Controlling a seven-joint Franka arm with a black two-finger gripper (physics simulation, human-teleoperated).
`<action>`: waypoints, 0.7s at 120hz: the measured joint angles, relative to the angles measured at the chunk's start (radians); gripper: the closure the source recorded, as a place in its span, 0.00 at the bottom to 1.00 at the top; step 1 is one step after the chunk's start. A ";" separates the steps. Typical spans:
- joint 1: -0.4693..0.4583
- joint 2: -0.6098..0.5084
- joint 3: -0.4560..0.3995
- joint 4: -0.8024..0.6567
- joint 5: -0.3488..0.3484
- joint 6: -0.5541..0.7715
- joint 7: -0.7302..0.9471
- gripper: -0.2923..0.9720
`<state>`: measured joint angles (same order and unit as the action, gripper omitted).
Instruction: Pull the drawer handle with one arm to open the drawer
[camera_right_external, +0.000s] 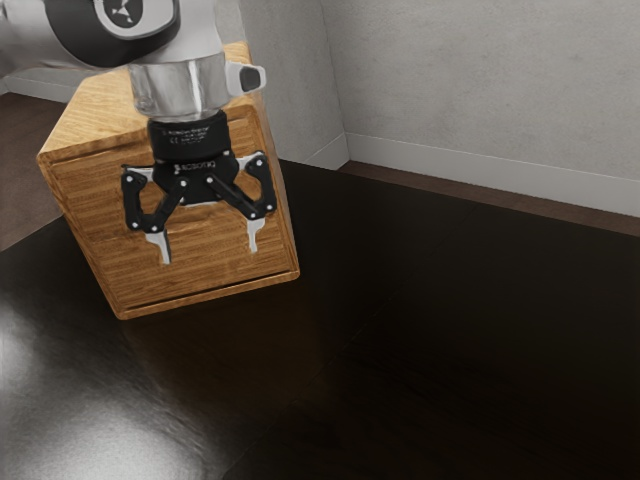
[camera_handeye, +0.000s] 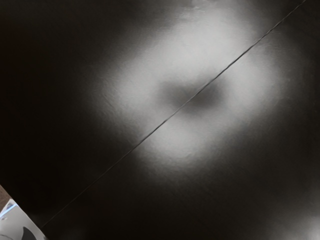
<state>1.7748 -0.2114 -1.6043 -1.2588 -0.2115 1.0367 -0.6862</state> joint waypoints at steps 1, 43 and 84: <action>0.001 0.000 0.000 0.000 -0.001 0.010 -0.013 0.25; 0.020 0.009 0.028 0.222 0.010 0.206 -0.429 0.25; 0.598 -0.477 0.434 0.135 -0.376 0.341 -0.678 0.27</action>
<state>2.3726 -0.6888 -1.1705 -1.1233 -0.5873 1.3777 -1.3638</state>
